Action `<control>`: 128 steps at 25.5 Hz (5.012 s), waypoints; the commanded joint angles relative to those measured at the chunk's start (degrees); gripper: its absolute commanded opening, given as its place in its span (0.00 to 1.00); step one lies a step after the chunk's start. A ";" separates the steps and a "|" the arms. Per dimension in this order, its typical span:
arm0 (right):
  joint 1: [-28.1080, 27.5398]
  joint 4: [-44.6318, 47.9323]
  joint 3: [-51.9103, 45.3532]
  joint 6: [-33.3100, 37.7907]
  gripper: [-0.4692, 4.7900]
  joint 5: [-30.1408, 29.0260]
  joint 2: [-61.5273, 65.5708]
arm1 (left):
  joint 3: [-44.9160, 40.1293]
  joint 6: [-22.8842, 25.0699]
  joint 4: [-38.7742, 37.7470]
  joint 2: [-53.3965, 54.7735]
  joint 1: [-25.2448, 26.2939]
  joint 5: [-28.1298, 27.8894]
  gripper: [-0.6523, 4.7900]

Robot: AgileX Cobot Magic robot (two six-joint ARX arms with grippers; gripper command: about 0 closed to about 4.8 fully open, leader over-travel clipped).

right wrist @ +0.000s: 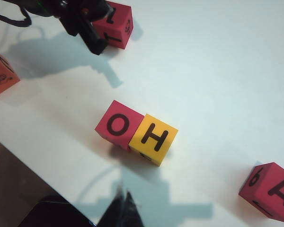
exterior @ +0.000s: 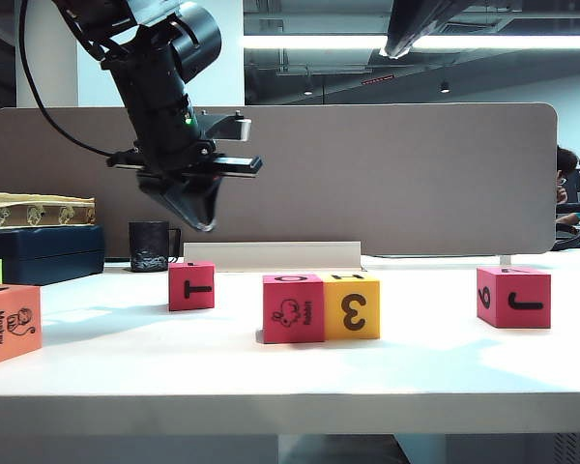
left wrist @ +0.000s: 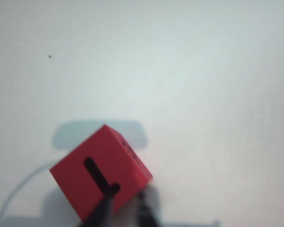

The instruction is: Select the appropriate blocks from the scattered letter blocks on the table and arrange them in a row to spell out "ALOHA".

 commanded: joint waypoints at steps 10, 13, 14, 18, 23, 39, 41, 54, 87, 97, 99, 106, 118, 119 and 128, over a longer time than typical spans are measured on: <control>0.02 1.64 0.37 -1.60 0.08 -2.69 1.36 | 0.22 -15.85 3.41 0.85 3.13 0.28 0.77; 0.00 1.66 0.37 -1.84 0.08 -2.82 1.38 | 0.22 -19.04 3.61 2.03 3.10 2.38 0.77; 0.00 1.66 0.37 -2.43 0.08 -2.82 1.38 | 0.24 -20.96 3.76 2.75 2.97 2.84 0.77; 0.00 1.11 0.37 -2.69 0.08 -2.82 1.38 | 0.22 -22.03 2.89 3.80 2.89 2.16 0.77; 0.00 0.83 0.37 -3.32 0.08 -2.84 1.38 | 0.22 -22.53 2.03 4.00 2.91 -0.39 0.76; 0.00 1.09 0.37 -4.15 0.08 -2.84 1.38 | 0.22 -23.96 0.94 7.63 2.91 0.04 0.75; 0.00 1.11 0.37 -4.15 0.08 -2.84 1.38 | 0.22 -23.76 0.94 7.63 2.91 0.04 0.75; 0.02 0.92 0.35 -4.13 0.08 -2.84 1.38 | 0.35 -20.11 -2.80 7.06 2.91 0.07 0.61; 0.02 -2.51 0.37 -4.11 0.08 -2.82 1.31 | 0.17 -15.21 -25.03 -0.72 -5.64 9.99 0.46; 0.09 -2.45 0.39 -4.11 0.08 -2.82 0.98 | 0.17 -16.33 -25.18 -0.70 -5.64 12.31 0.59; 0.07 -2.51 0.39 -4.11 0.08 -2.82 0.98 | 0.17 -16.33 -25.27 -0.68 -5.66 13.51 0.59; 0.07 -2.49 0.39 -4.11 0.08 -2.82 1.01 | 0.17 -16.26 -28.55 -0.68 -5.66 15.30 0.59; 0.07 -2.51 0.39 -4.11 0.08 -2.82 1.01 | 0.17 -15.87 -29.42 -0.68 -5.66 17.44 0.77; 0.09 -2.51 0.39 -4.11 0.08 -2.82 1.01 | 0.17 -15.87 -29.46 -0.68 -5.66 17.42 0.79; 0.09 -2.54 0.39 -4.11 0.08 -2.82 0.98 | 0.17 -15.82 -30.27 -0.66 -5.62 15.47 0.94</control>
